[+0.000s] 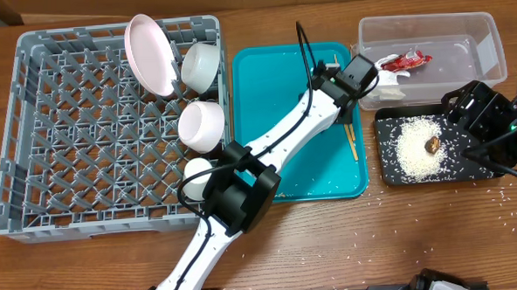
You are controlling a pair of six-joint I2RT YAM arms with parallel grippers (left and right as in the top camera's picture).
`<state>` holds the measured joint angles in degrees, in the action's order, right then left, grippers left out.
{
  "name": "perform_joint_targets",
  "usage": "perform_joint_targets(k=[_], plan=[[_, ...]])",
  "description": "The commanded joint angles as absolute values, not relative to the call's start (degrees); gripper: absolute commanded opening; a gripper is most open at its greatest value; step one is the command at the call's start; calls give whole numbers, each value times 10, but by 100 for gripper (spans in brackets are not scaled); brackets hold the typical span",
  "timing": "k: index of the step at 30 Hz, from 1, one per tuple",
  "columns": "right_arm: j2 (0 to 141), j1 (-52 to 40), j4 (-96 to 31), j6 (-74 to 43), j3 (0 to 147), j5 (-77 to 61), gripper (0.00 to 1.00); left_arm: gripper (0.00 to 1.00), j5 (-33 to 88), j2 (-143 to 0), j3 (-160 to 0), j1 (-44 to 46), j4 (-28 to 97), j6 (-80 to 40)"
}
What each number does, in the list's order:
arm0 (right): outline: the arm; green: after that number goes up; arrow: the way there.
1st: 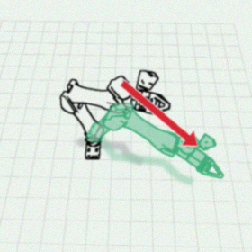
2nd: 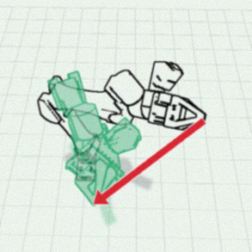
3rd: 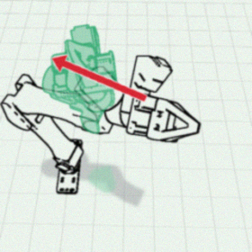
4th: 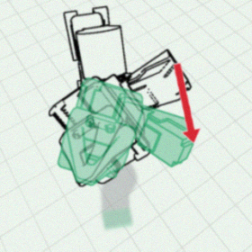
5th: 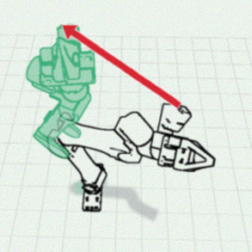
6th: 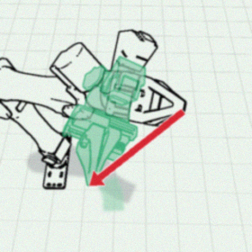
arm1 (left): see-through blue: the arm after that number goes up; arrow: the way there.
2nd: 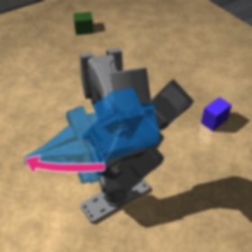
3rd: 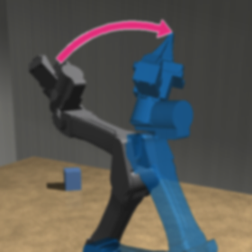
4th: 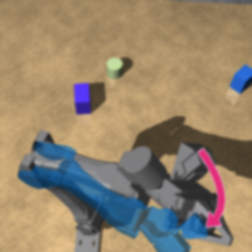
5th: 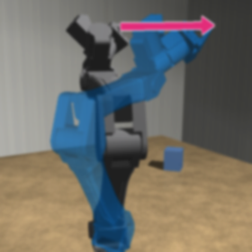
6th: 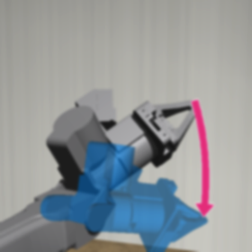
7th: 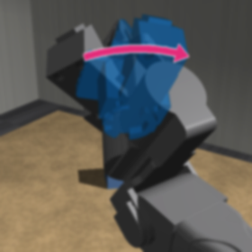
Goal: Sort waste into correct bins and load items into the dishwasher
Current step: 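Move the left gripper to the chopsticks and grasp one chopstick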
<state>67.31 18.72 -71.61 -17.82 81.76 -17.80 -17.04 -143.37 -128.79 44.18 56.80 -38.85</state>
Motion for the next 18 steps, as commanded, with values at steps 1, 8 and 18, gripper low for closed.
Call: perform_joint_targets(k=[1, 8, 18], plan=[[673, 189, -715, -178, 825, -180, 100, 75, -214, -1432, -1309, 448, 558, -364], [673, 189, -715, -178, 825, -180, 100, 74, -216, -1432, -1286, 449, 519, -373], [673, 189, -715, -178, 825, -180, 100, 72, -231, -1432, -1268, 458, 463, -342]])
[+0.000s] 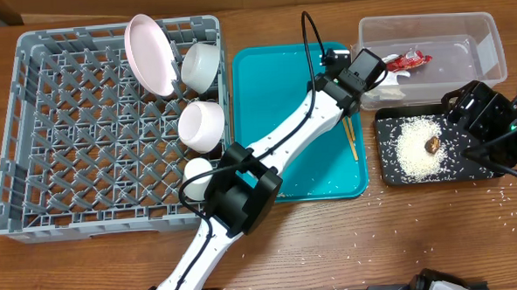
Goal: Sort waste into correct bins and load items into the dishwasher
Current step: 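Move the left gripper to the chopsticks and grasp one chopstick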
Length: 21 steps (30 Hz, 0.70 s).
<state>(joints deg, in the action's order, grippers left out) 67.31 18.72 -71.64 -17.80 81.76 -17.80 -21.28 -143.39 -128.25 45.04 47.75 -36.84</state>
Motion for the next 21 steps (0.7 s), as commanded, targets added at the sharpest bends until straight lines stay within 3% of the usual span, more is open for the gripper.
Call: perform_joint_targets(k=[1, 21], plan=[[673, 189, -715, -178, 825, -180, 100, 71, -231, -1432, -1264, 458, 457, -337], [673, 189, -715, -178, 825, -180, 100, 68, -237, -1432, -1207, 458, 392, -334]])
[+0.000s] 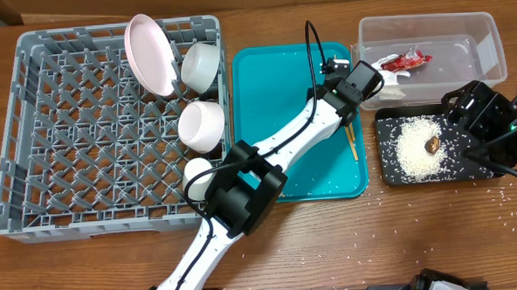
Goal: Sort waste into correct bins and load items into the dishwasher
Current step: 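Move the left gripper to the chopsticks and grasp one chopstick, then carry the chopstick to the rack and drop it between the rows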
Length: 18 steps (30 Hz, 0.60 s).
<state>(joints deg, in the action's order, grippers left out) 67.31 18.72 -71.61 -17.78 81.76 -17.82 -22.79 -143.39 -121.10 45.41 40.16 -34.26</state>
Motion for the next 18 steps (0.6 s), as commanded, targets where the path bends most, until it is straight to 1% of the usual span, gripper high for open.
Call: perform_joint_targets(k=[1, 9, 11, 13, 17, 18], plan=[[673, 189, -715, -178, 825, -180, 100, 67, -234, -1432, -1207, 458, 388, -334], [673, 189, -715, -178, 825, -180, 100, 68, -200, -1460, -1207, 459, 384, -334], [673, 189, -715, -178, 825, -180, 100, 67, -194, -1467, -1207, 459, 392, -334], [673, 189, -715, -178, 825, -180, 100, 59, -189, -1469, -1207, 459, 402, -334], [673, 189, -715, -178, 825, -180, 100, 35, -179, -1468, -1210, 459, 433, -334], [673, 189, -715, -178, 825, -180, 100, 27, -179, -1466, -1212, 459, 447, -334]])
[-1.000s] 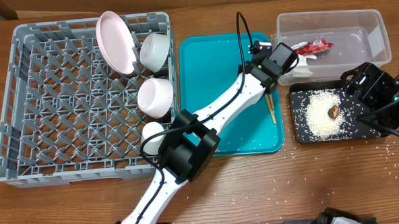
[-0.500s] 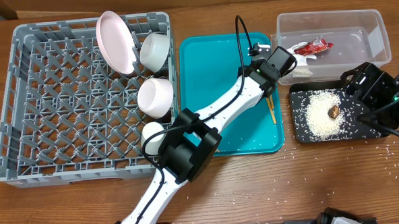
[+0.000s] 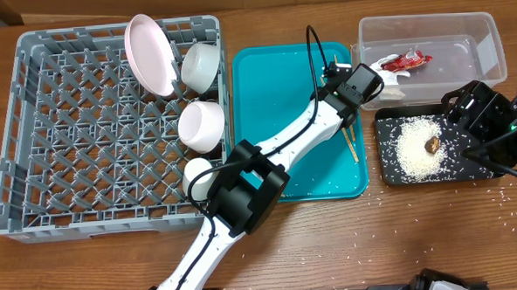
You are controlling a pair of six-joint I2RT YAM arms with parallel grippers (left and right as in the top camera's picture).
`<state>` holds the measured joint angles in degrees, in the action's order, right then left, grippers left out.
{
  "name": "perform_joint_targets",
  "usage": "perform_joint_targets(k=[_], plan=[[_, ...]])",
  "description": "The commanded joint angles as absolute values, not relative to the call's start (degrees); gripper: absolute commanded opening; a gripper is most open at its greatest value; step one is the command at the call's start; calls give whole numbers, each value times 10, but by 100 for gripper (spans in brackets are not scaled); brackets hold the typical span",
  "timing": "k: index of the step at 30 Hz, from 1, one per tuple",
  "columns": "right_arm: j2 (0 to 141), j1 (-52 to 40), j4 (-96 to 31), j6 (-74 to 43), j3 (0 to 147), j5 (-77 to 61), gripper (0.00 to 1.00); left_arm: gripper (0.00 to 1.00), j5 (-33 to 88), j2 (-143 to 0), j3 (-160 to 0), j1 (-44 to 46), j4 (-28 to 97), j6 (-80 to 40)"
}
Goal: Sort waste into correct bins and load items into the dishwasher
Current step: 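Carry the chopstick to the rack and drop it between the rows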
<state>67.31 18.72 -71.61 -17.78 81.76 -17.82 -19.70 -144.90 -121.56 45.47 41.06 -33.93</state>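
Note:
My left gripper (image 3: 363,81) hangs at the right edge of the teal tray (image 3: 274,92), just short of the clear plastic bin (image 3: 490,47); its jaws cannot be made out from above. Inside the bin lie crumpled white waste (image 3: 390,90) and a red wrapper (image 3: 406,62). A pair of chopsticks (image 3: 353,143) rests on the tray below the gripper. Rice and a brown scrap (image 3: 431,143) cover the black tray (image 3: 391,176). My right gripper (image 3: 468,110) hovers over that tray's far right corner, with its state unclear.
The grey dish rack (image 3: 32,172) at the left holds a pink plate (image 3: 150,53) on edge and three white bowls (image 3: 202,125). Rice grains are scattered on the wooden table (image 3: 454,215) at the front right. The left arm crosses the teal tray diagonally.
My left gripper has shifted very slightly down and stays at the tray's right edge beside the bin. The right arm and all objects are where they were.
My left gripper was first at the tray's right edge by the bin's left wall. Then it stood a little farther right, over the bin's corner. It later sat back toward the tray edge and remains there now. The right arm never moved.

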Motion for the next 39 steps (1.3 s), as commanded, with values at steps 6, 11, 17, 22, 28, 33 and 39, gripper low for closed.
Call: perform_joint_targets(k=[6, 11, 17, 22, 28, 33, 39], plan=[[673, 189, -715, -178, 825, -180, 100, 4, -178, -1462, -1294, 455, 604, -334], [673, 189, -715, -178, 825, -180, 100, 4, -180, -1461, -1433, 436, 738, -331], [673, 189, -715, -178, 825, -180, 100, 4, -182, -1454, -1687, 385, 926, -316], [673, 189, -715, -178, 825, -180, 100, 4, -83, -1407, -1799, 318, 968, -197], [673, 189, -715, -178, 825, -180, 100, 4, 1, -1303, -1713, 238, 968, -175], [673, 189, -715, -178, 825, -180, 100, 4, -65, -1149, -1461, 193, 968, -175], [673, 189, -715, -178, 825, -180, 100, 4, -126, -1022, -1180, 126, 925, -147]])
